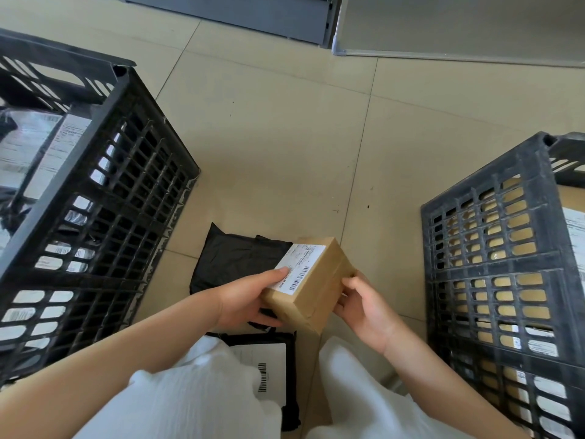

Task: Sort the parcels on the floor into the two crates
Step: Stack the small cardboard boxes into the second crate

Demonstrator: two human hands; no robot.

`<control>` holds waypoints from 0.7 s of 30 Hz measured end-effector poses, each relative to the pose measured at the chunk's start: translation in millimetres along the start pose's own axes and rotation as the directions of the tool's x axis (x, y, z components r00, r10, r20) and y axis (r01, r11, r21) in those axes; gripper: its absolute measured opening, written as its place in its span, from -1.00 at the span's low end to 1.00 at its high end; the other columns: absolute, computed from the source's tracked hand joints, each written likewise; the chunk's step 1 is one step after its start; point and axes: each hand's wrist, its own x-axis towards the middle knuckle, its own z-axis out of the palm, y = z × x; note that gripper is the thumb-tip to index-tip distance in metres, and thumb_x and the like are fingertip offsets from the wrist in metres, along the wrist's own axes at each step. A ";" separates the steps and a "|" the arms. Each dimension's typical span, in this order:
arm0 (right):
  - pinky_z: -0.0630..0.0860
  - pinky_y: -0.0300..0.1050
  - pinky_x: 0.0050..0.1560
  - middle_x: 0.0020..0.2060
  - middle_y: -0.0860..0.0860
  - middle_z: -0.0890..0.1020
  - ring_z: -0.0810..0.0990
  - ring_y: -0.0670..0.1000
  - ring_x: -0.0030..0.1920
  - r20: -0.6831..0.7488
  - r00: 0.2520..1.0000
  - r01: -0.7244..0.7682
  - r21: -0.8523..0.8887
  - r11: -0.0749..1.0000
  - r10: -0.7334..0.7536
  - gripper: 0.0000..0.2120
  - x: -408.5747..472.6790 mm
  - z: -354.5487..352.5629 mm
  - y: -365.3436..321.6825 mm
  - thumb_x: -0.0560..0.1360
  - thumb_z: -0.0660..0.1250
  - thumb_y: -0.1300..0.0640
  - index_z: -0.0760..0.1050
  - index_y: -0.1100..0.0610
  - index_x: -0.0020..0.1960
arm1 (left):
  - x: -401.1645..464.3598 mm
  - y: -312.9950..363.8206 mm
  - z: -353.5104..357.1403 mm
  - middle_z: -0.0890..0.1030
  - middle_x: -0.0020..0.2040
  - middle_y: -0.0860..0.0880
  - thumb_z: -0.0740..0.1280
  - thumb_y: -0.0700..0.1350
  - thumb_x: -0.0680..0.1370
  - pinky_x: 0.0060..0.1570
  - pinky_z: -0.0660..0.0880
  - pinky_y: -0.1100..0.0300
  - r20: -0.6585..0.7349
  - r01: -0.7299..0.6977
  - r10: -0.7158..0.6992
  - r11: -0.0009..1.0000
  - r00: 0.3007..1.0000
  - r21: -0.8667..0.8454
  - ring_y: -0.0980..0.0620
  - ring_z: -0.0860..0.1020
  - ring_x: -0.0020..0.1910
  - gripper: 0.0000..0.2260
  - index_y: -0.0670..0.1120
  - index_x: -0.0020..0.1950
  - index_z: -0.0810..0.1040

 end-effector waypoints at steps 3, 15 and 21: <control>0.63 0.04 -0.02 -0.03 0.11 0.70 0.67 0.09 -0.05 0.003 1.000 0.028 -0.006 1.000 -0.028 -0.64 -0.7 0.8 -2.5 0.62 0.08 0.33 0.49 0.09 0.30 | 0.9 1.4 0.7 0.66 0.21 -0.01 0.27 0.18 0.59 0.30 0.47 -0.16 -0.032 -0.033 0.035 0.998 0.999 0.055 -0.03 0.58 0.26 -0.61 0.08 0.38 0.45; 0.63 0.18 0.05 -0.01 0.12 0.65 0.65 0.10 -0.05 -0.115 0.993 -0.020 -0.181 0.983 -0.001 -0.64 -6.4 16.0 -0.5 0.62 0.29 0.07 0.38 0.14 0.37 | 5.4 -1.9 -10.5 0.59 0.31 -0.02 0.47 -0.04 0.41 0.27 0.49 -0.17 -0.001 -0.145 0.145 0.989 0.989 0.014 -0.07 0.57 0.28 -0.29 0.12 0.50 0.23; 0.60 0.20 0.18 0.21 0.13 0.57 0.62 0.14 0.13 0.007 0.999 -0.048 -0.220 0.974 0.051 -0.07 -11.8 13.8 -2.6 0.19 0.63 -0.25 0.35 0.04 0.43 | 4.2 2.0 -11.7 0.62 0.27 -0.04 0.67 0.08 0.20 0.33 0.44 -0.15 -0.020 -0.217 0.217 0.976 0.976 0.029 -0.12 0.60 0.25 0.09 0.17 0.55 0.05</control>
